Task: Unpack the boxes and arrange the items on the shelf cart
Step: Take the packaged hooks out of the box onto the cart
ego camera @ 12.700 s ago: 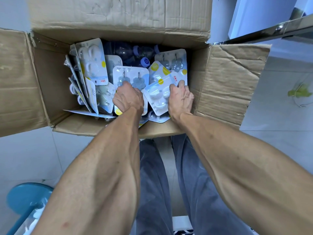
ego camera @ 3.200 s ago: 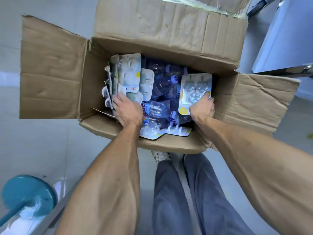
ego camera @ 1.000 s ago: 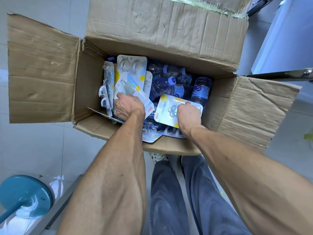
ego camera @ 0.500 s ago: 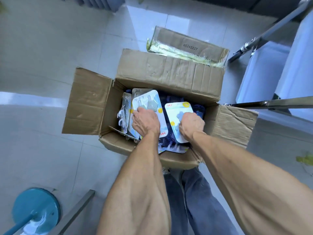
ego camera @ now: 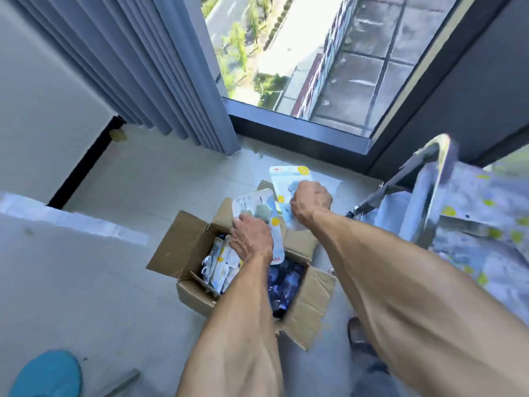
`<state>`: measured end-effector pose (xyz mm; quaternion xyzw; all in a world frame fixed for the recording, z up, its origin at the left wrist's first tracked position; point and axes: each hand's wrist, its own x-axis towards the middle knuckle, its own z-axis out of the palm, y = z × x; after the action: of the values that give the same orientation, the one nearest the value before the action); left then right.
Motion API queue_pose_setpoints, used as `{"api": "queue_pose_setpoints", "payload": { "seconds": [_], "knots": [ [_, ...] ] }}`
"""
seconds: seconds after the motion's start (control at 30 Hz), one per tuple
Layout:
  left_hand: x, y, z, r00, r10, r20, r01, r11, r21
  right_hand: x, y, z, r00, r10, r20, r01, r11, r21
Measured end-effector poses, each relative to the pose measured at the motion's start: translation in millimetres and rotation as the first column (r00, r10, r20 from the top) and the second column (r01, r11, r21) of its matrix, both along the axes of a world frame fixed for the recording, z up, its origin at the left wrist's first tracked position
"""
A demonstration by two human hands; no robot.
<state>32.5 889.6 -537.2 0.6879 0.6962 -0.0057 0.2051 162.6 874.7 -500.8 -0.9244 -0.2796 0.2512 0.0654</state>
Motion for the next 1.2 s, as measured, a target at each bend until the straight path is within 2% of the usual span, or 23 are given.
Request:
{"api": "queue_pose_setpoints", "payload": {
  "seconds": [0.07,0.17,0.43,0.53,0.8,0.93,1.1,1.2],
  "knots": [
    [20,-23,30,0.998,0.058,-0.008,-0.058,0.998,0.033,19,-28,34,0.999,0.039,-0.014,-0.038,0.998,0.043],
    [68,-67,68,0.995,0.089,0.052,-0.092,0.994,0.056,56,-74,65,0.997,0.057,0.059,-0.063,0.993,0.102],
    [176,-174,138,0.991,-0.043,0.127,0.036,0.998,0.057,136,-180,103,0.967,-0.237,0.094,0.22,0.962,0.164],
    [201,-201,141,0.977,-0.169,0.13,0.159,0.983,0.088,166,-213,108,0.938,-0.33,0.107,0.304,0.931,0.203],
    [257,-284,118,0.953,-0.301,0.039,0.3,0.953,0.045,220,-310,93,0.922,-0.377,0.091,0.362,0.921,0.146],
    [315,-332,100,0.935,-0.354,0.024,0.354,0.935,-0.02,266,-361,75,0.902,-0.428,0.058,0.417,0.897,0.145],
    [406,-391,80,0.889,-0.457,0.011,0.457,0.888,-0.059,351,-429,52,0.821,-0.571,0.022,0.562,0.814,0.149],
    [463,-426,69,0.845,-0.535,0.002,0.534,0.842,-0.079,406,-478,40,0.778,-0.627,0.028,0.623,0.777,0.089]
  ]
}}
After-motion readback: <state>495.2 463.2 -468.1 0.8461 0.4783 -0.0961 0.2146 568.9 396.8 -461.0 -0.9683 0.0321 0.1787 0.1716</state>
